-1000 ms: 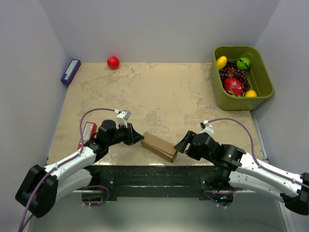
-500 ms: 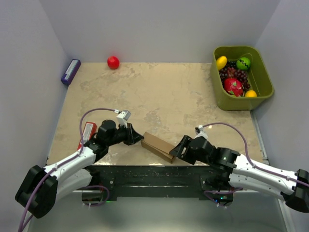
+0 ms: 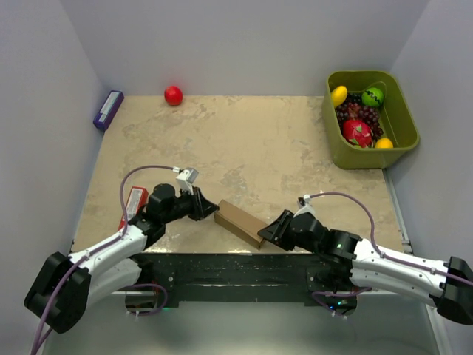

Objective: Fold the paper box

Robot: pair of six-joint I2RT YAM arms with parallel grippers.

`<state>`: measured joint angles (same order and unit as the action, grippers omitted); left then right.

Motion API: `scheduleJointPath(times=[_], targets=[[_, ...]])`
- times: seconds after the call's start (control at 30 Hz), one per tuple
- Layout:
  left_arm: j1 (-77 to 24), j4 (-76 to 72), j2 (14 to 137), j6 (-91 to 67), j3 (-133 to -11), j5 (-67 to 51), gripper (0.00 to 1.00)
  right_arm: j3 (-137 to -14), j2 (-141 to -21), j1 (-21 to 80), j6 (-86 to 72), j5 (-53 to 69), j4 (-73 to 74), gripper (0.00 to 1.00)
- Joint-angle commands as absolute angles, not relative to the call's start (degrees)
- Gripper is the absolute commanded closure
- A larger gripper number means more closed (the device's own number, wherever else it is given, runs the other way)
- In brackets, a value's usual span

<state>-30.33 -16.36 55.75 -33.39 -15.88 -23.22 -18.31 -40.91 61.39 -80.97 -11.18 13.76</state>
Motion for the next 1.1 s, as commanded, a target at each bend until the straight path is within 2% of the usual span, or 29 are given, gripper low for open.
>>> scheduleJointPath(times=[0.0, 0.13, 0.4, 0.7, 0.77, 0.8, 0.87, 0.9, 1.03, 1.07], targets=[[-30.94, -22.40, 57.83, -33.93, -15.03, -28.38, 0.92, -19.95, -42.19, 61.61, -78.50, -16.43, 10.89, 0.84], [-30.94, -28.29, 60.99, -33.40, -16.26, -29.53, 0.93, -22.84, -42.27, 61.61, -75.15, -21.08, 12.30, 0.89], [-31.11, -38.49, 70.04, -29.10, -21.53, -29.71, 0.93, -30.76, -46.66, 61.52, -64.18, -31.63, 17.66, 0.90], [-31.29, -38.85, 72.95, -22.94, -18.81, -22.07, 0.89, -29.62, -52.73, 61.61, -58.54, -32.52, 13.36, 0.88], [-31.29, -37.80, 72.07, -23.20, -17.32, -20.84, 0.74, -29.18, -52.65, 61.61, -58.36, -31.82, 13.10, 0.85], [-31.29, -37.44, 71.55, -23.20, -16.97, -20.66, 0.59, -28.74, -52.47, 61.61, -58.10, -31.64, 13.10, 0.77], [-31.29, -34.81, 68.66, -23.55, -16.26, -19.26, 0.44, -28.74, -51.34, 61.61, -57.92, -30.68, 13.62, 0.66], [-31.29, -33.76, 67.34, -23.64, -16.00, -18.73, 0.34, -28.74, -50.81, 61.61, -57.40, -30.33, 13.97, 0.51], [-31.29, -25.16, 57.08, -24.51, -14.95, -15.48, 0.16, -29.71, -47.99, 61.70, -55.47, -28.04, 16.52, 0.24], [-31.20, -24.01, 55.30, -24.70, -14.85, -14.25, 0.13, -29.88, -47.47, 61.70, -54.76, -27.25, 17.39, 0.21]])
